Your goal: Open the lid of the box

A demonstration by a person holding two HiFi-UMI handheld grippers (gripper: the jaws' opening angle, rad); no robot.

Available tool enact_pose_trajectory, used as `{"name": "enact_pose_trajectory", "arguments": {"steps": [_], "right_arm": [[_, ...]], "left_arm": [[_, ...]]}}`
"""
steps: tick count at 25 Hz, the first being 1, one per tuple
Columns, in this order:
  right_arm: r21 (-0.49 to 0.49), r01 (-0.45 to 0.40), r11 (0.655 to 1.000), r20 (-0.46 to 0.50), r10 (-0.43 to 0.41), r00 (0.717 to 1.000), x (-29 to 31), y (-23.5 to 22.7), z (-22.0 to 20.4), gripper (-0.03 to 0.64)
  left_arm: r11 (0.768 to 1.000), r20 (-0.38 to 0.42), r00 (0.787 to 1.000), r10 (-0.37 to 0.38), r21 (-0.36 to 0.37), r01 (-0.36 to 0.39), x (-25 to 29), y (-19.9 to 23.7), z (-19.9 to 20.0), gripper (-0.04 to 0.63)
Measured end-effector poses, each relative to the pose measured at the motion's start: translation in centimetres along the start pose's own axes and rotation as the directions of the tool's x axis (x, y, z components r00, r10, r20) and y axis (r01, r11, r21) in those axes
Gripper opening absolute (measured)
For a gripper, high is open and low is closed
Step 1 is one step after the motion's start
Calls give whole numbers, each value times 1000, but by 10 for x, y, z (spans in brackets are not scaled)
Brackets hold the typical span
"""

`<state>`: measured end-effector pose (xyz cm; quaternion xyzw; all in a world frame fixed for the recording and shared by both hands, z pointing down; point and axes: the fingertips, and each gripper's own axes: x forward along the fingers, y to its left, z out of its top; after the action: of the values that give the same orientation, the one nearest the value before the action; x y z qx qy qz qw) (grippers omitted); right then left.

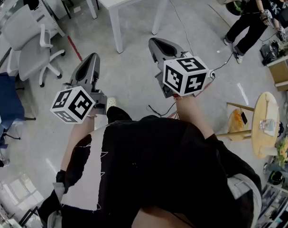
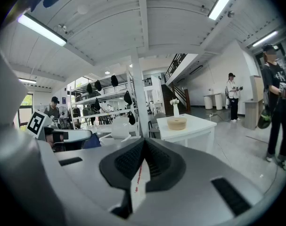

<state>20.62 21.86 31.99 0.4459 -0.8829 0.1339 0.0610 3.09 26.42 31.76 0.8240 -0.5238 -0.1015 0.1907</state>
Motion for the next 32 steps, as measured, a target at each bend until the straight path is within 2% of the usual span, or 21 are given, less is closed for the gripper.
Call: {"name": "enact_pose_trajectory", "arguments": {"steps": [8,12,16,19,32], "right_arm": [[30,16,999,-24,-16,1000,16,-2,-12,2],[48,31,998,-32,-30,999,44,-7,-16,2],[87,2,996,-55,3,998,78,-8,-21,0],[80,-6,997,-78,13,997,108,-13,-17,2],[81,0,997,-22,2,1000,241,-7,47,2]], "left_arm": [[1000,-15,1000,14,-17,-15,-3,17,-4,9],[999,-22,1000,20,-38,-21,11,46,-4,9],[997,-50,998,27,-66,-30,36,78,-4,9],[998,-62,998,4,-69,-8,63,95,6,9],[998,-53,997,-47,-43,45,134,190,89,9]]}}
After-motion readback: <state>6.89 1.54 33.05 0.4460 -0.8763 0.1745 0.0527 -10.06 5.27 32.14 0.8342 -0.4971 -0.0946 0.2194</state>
